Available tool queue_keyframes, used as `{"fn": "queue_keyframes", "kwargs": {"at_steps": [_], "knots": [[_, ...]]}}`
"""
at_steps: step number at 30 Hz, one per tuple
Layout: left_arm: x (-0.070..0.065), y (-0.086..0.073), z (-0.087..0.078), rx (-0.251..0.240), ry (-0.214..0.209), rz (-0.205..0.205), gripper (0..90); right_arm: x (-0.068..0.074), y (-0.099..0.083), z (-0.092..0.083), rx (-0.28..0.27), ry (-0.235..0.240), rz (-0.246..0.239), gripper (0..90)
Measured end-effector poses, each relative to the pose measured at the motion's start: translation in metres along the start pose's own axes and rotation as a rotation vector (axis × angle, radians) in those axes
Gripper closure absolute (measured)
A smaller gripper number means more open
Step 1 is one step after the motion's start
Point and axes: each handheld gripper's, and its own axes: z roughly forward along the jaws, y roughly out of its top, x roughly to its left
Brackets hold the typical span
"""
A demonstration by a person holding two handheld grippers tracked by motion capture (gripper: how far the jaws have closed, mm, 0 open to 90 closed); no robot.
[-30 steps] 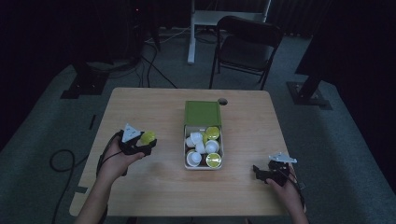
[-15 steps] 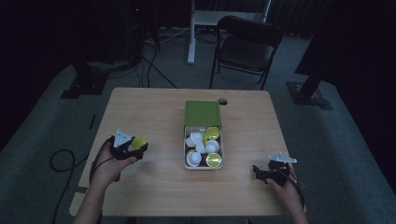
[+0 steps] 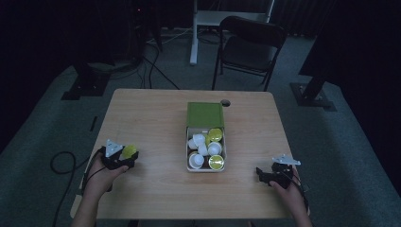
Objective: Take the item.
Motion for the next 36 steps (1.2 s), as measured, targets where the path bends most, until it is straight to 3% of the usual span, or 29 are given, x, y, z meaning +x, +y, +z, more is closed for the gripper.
{"fn": "queue_keyframes", "kwargs": {"at_steps": [14,36], "knots": [[0.005,-0.016,0.002,0.009,0.016,-0.009,38.4,0.000,0.000,0.000,0.000,0.000,0.001,12.0],[0.007,-0.032,0.013,0.056,0.039,0.024,38.3,0.000,0.000,0.000,0.000,0.000,0.001,12.0]]}}
